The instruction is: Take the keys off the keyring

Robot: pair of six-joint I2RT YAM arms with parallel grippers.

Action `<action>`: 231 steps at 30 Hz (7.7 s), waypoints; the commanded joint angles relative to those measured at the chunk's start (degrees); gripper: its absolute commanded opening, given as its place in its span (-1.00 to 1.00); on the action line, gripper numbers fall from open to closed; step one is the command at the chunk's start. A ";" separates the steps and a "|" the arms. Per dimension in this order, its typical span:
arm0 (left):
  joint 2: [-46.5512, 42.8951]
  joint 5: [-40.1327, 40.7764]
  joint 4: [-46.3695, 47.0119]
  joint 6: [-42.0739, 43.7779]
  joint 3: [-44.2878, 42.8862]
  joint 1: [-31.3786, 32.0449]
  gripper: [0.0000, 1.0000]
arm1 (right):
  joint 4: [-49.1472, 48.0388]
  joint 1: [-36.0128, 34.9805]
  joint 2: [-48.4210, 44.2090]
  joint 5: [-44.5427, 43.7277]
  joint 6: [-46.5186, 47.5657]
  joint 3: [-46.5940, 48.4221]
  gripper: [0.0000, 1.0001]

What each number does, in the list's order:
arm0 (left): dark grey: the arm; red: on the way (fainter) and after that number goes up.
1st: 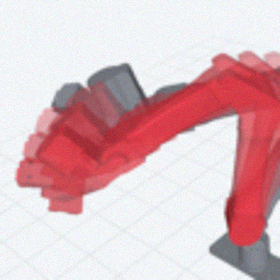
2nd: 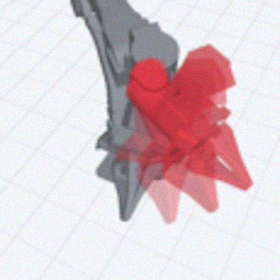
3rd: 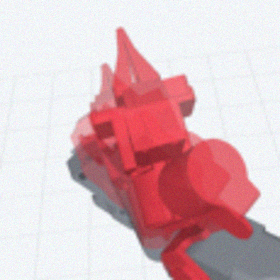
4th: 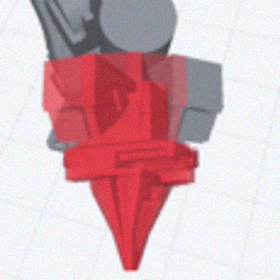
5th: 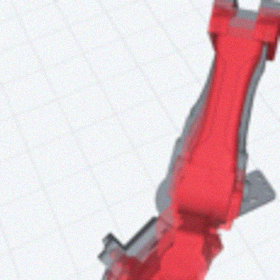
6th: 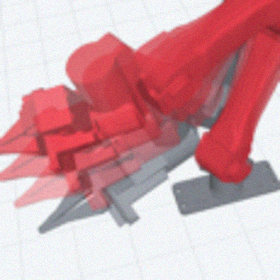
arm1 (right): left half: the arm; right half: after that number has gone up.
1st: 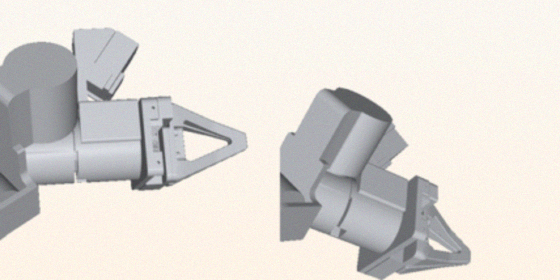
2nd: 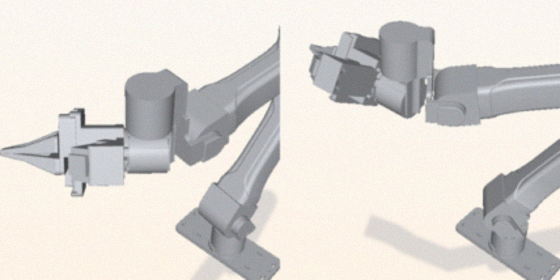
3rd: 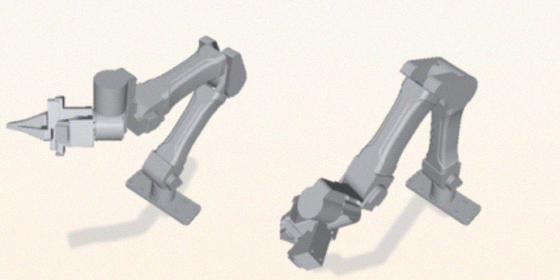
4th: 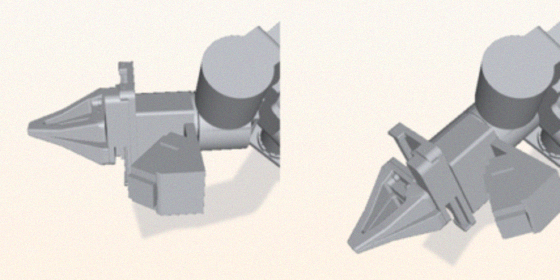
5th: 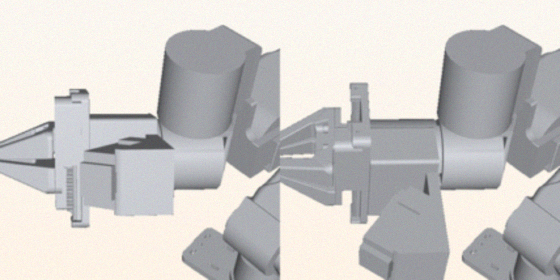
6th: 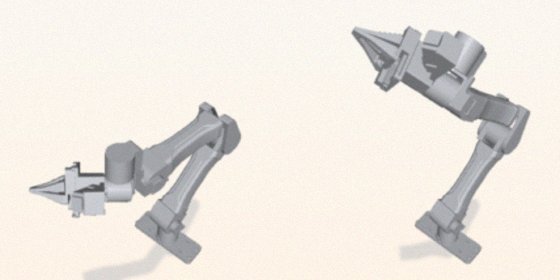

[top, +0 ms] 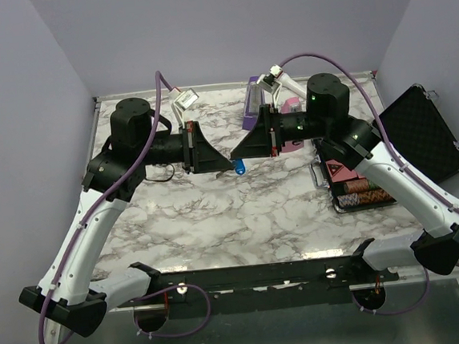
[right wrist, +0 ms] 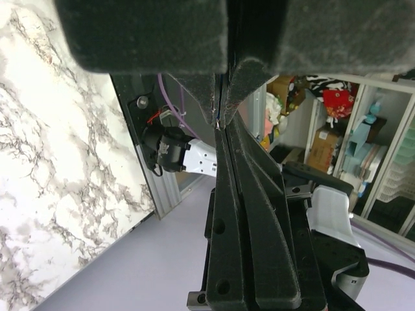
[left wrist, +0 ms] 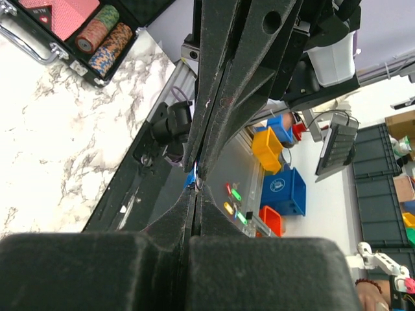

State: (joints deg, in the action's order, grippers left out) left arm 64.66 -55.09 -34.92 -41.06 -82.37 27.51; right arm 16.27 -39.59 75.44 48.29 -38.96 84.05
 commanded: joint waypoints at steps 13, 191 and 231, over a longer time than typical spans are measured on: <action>1.60 -5.73 0.99 3.17 -2.89 0.44 -1.00 | 12.98 -1.19 1.20 7.87 4.59 2.78 -0.99; -23.54 73.02 55.90 37.97 57.03 -9.48 0.68 | 7.99 -1.19 -16.90 -56.37 6.62 -20.94 1.00; 8.46 60.53 106.81 39.65 74.10 -25.05 0.84 | 12.20 -1.19 -23.41 -63.32 -0.68 -34.04 1.00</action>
State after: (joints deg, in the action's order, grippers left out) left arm 73.19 6.00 66.32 -1.78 -9.69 2.57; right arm 25.87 -40.56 53.39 -12.08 -36.93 51.68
